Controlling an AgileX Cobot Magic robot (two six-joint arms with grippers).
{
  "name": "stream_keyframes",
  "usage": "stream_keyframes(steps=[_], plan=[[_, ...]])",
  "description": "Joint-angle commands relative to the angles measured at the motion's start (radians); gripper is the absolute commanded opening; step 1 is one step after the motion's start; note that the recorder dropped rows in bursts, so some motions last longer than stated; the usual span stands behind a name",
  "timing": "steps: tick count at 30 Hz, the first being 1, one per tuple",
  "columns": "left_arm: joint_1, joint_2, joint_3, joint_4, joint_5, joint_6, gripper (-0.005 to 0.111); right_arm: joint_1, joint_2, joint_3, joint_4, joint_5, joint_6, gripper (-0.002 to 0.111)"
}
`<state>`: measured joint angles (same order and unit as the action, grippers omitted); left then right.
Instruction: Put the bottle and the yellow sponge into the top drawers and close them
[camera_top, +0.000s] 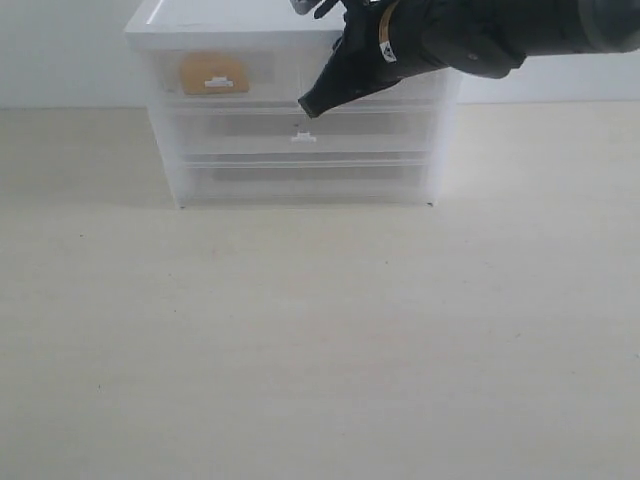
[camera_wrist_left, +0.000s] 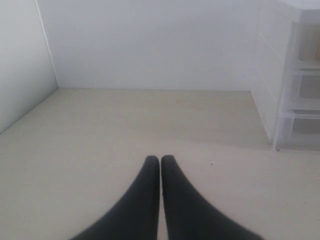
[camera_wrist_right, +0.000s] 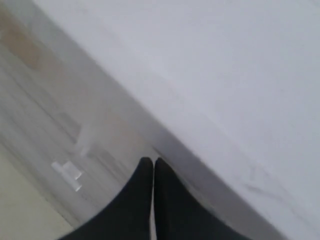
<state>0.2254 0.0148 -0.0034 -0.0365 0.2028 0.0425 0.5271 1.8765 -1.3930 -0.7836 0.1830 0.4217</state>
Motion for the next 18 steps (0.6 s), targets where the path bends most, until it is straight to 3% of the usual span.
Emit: stream_keyframes(steps=[1, 15, 18], plan=[[-0.002, 0.004, 0.003, -0.007, -0.001, -0.009, 0.004, -0.03, -0.05, 0.005, 0.043, 0.158, 0.031, 0.002], [-0.002, 0.004, 0.003, -0.007, -0.001, -0.009, 0.004, -0.029, -0.649, 0.733, 0.06, -0.285, 0.283, 0.002], [-0.002, 0.004, 0.003, -0.007, -0.001, -0.009, 0.004, -0.029, -0.768, 0.883, 0.211, -0.314, 0.157, 0.002]])
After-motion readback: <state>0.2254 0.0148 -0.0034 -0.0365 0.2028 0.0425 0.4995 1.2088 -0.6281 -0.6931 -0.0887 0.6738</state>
